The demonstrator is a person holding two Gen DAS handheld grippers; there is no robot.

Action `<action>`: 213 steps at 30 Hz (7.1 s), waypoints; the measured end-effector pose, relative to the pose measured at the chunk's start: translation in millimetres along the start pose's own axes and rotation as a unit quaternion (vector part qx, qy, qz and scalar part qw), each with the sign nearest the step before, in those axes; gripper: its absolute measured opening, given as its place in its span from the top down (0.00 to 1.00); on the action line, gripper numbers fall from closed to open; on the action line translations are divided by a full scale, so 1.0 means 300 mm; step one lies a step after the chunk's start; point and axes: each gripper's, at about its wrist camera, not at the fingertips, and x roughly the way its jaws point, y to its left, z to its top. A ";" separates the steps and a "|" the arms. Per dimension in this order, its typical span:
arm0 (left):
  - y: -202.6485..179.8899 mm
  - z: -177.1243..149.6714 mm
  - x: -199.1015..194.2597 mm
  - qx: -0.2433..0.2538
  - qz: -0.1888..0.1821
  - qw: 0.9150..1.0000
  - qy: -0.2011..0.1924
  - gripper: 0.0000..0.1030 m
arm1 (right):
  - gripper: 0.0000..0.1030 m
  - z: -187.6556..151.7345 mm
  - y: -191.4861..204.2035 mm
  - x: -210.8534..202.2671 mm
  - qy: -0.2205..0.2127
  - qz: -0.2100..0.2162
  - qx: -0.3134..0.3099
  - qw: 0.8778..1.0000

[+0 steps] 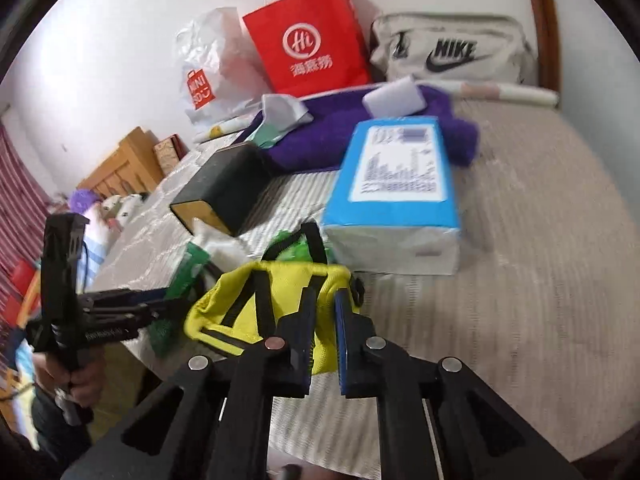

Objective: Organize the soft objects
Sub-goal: 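Grasp and lift the yellow pouch with the right gripper while the left holds the green packet, then carry the green packet and yellow pouch onto the purple towel and open both grippers, then grasp the orange-print packet with the right gripper while the left returns over the bed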

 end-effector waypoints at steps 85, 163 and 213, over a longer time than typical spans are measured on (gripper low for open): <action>0.016 0.325 -0.155 0.000 0.008 0.996 -0.084 0.67 | 0.74 0.356 -0.161 -0.022 -0.083 0.021 0.046 0.995; 0.102 0.708 0.059 -0.018 0.001 1.000 -0.011 0.50 | 0.47 0.640 -0.172 0.251 -0.009 -0.066 -0.006 0.998; -0.020 0.036 0.001 -0.031 -0.011 0.999 0.021 0.50 | 0.58 -0.089 -0.002 0.153 0.027 -0.066 -0.085 0.994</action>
